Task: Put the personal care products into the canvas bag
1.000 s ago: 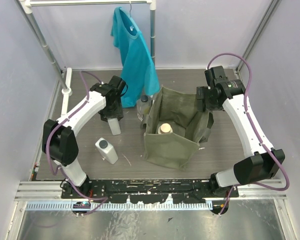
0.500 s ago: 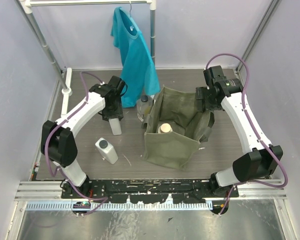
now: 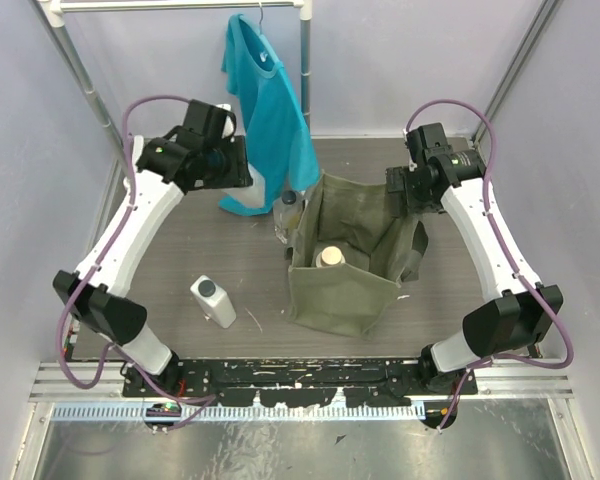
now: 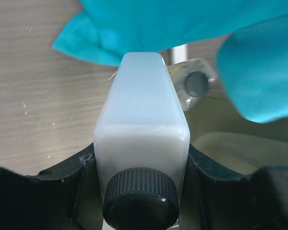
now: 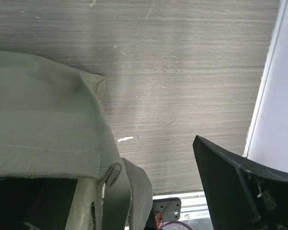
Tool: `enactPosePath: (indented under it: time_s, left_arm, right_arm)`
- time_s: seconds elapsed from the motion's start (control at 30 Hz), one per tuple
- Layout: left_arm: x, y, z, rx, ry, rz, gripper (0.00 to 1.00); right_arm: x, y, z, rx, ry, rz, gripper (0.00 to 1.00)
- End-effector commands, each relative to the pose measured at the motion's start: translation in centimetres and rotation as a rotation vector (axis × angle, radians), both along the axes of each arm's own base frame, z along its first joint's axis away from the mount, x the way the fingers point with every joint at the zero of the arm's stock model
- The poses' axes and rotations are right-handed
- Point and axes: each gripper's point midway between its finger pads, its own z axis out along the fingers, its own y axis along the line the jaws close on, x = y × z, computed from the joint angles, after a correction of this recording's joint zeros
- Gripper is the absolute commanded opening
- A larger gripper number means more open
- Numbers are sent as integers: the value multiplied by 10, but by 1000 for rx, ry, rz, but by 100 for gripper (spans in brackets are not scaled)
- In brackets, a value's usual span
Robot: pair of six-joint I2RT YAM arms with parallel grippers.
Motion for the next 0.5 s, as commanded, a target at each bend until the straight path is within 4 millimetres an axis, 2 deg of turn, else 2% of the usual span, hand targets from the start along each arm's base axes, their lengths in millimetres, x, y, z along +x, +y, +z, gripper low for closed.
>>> enactPosePath:
  time_s: [0.0,0.13,0.23,0.3,0.47]
  left_arm:
    - [-10,-26,109,-207,-269,-172,0]
    - [-30,-46,169,-339,-392,-289,0]
    - [-46,-57,204,-401,-467,-365,0]
    - [-57,-66,221,-441,-488,-417,0]
    - [-82,-95,233,-503,-479,-547,0]
  right_arm:
    - [10,20,37,98,-114,89,100]
    - [6,25,42,122,-109,116,100]
    - [5,21,38,102,-90,112,100]
    - [7,20,39,94,-97,103,100]
    - [12,26,50,124,-136,110,100]
